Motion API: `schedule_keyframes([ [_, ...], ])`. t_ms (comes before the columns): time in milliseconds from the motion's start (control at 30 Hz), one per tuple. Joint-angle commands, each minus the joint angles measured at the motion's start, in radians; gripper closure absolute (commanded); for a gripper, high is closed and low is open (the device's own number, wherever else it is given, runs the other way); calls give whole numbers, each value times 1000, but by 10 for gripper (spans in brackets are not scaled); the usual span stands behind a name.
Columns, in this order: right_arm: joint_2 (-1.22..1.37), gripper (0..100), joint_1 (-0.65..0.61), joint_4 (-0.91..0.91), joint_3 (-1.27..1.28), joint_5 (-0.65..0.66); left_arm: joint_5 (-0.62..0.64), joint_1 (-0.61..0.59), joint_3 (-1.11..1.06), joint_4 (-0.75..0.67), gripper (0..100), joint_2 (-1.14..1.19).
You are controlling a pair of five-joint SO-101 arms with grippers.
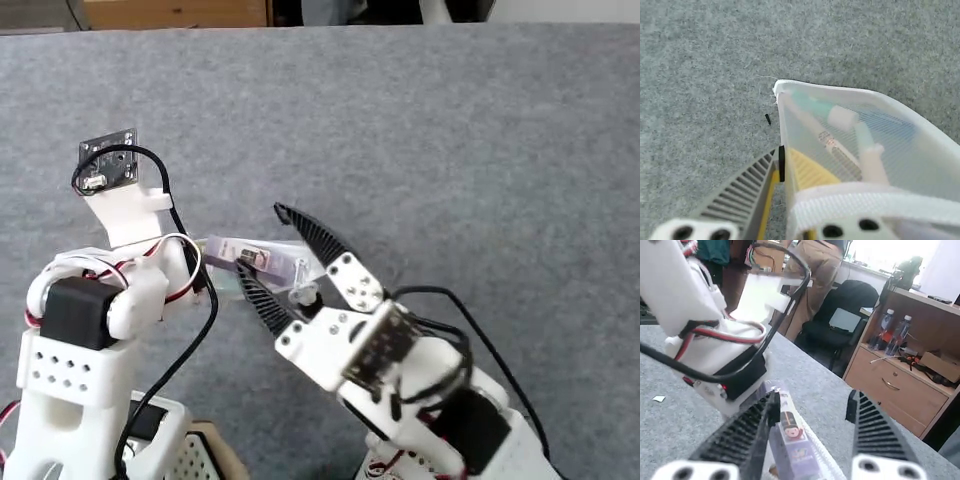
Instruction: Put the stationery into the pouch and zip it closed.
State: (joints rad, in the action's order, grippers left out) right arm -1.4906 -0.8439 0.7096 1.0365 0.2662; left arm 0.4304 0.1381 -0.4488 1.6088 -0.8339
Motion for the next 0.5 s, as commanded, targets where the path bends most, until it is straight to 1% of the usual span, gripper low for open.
schedule_keyframes([
  [0, 2, 776, -3, -18, 25, 6, -6, -15, 12, 2, 971, 28],
  [233, 2, 776, 46, -21, 151, 11, -6, -13, 15, 0, 971, 28],
  [333, -5, 776, 55, -12, 140, 8, -6, -15, 13, -3, 971, 28],
  [467, 4, 776, 55, 86, 120, 8, -6, -15, 16, -3, 971, 28],
])
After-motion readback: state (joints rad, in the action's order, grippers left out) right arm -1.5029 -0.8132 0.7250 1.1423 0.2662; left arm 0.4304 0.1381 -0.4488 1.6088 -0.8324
